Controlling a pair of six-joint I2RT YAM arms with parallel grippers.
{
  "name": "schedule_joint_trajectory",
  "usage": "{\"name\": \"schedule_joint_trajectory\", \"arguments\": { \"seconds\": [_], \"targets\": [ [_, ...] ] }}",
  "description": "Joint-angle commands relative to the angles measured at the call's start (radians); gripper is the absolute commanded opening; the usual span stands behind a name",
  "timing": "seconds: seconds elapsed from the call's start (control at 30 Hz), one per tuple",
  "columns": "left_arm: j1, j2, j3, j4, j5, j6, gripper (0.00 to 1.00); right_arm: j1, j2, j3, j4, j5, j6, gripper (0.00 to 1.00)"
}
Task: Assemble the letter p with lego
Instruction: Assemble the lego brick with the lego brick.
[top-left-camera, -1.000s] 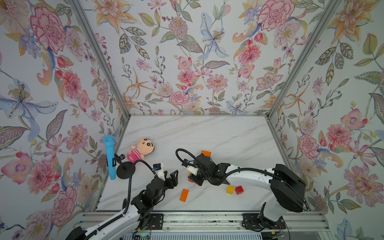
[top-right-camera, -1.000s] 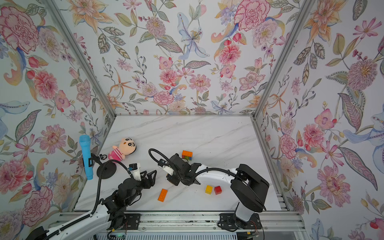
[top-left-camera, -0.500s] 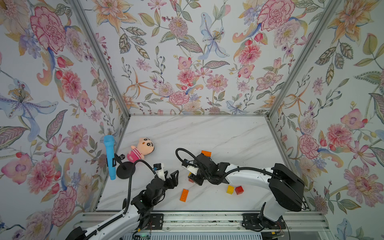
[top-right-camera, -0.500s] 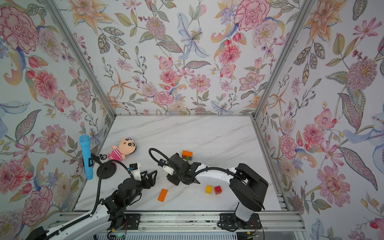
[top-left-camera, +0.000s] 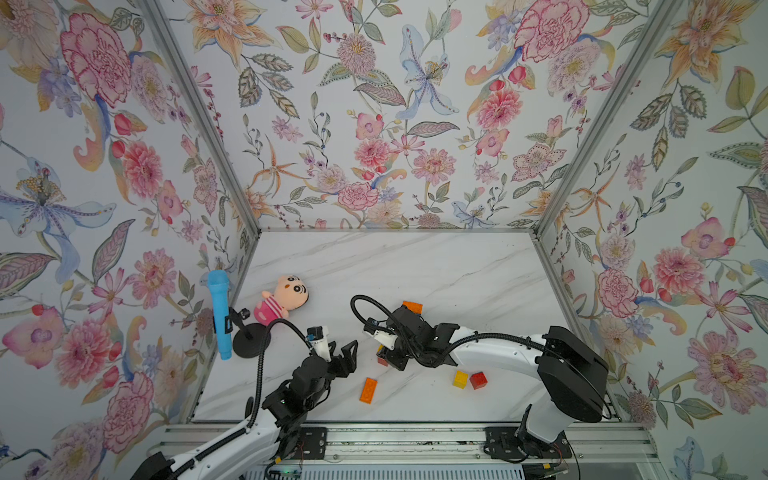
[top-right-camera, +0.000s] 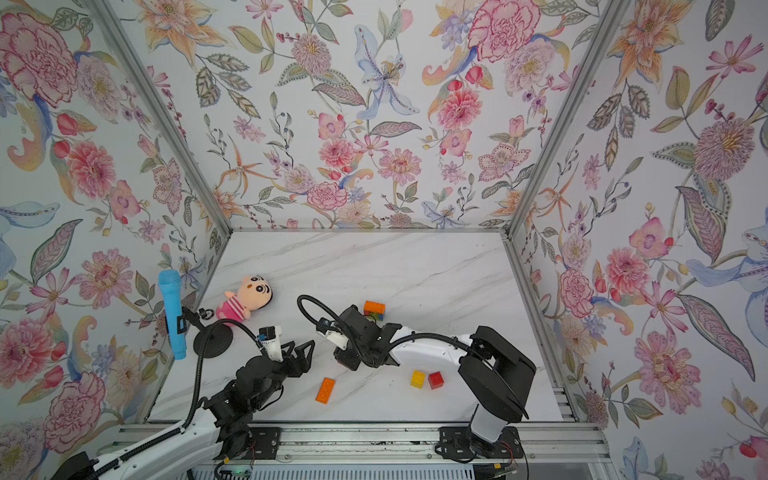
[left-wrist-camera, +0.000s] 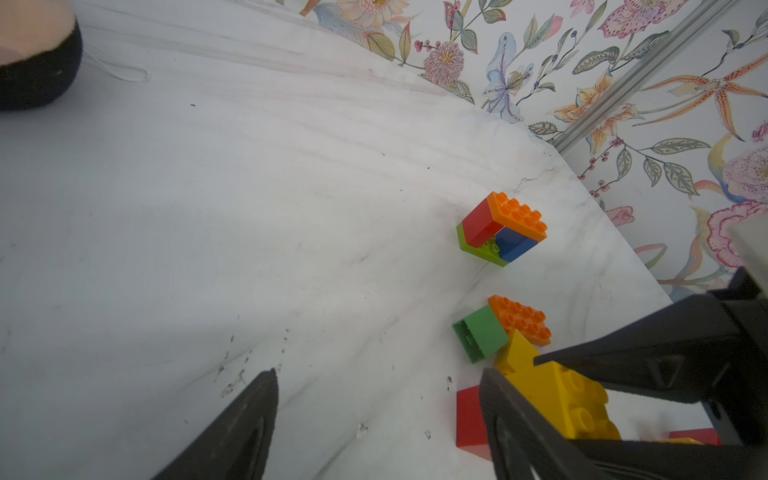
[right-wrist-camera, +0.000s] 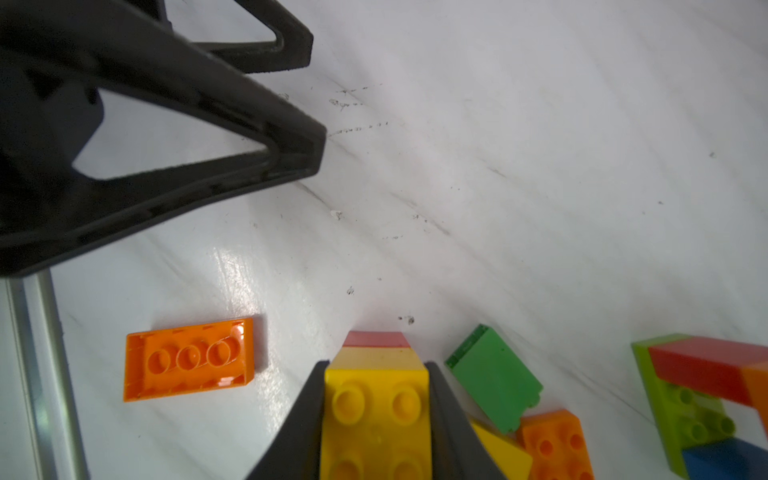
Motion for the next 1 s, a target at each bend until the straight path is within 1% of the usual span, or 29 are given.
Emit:
{"name": "schedule_joint_trajectory", "arguments": {
  "seconds": [0.0, 0.27, 0.63, 0.77, 0.97],
  "targets": [
    [0.011, -0.005, -0.038, 0.008, -0.001, 0.021, 0.8, 0.006, 0.027, 0.005, -0.039, 0.03, 0.021, 0.0],
    [0.011, -0.003, -0.028, 0.003, -0.01, 0.027, 0.8, 0.029, 0.031, -0.024, -0.018, 0.099, 0.101, 0.0],
    [0.01, 0.01, -0.011, -0.004, -0.013, 0.043, 0.81, 0.046, 0.071, -0.062, -0.039, 0.079, 0.198, 0.0],
    [0.011, 0.007, -0.015, 0.001, -0.016, 0.038, 0.81, 0.061, 0.11, -0.044, -0.091, 0.135, 0.212, 0.0],
    [0.011, -0.011, -0.014, -0.017, -0.024, 0.043, 0.81, 0.058, 0.136, -0.035, -0.094, 0.145, 0.216, 0.0]
  ]
}}
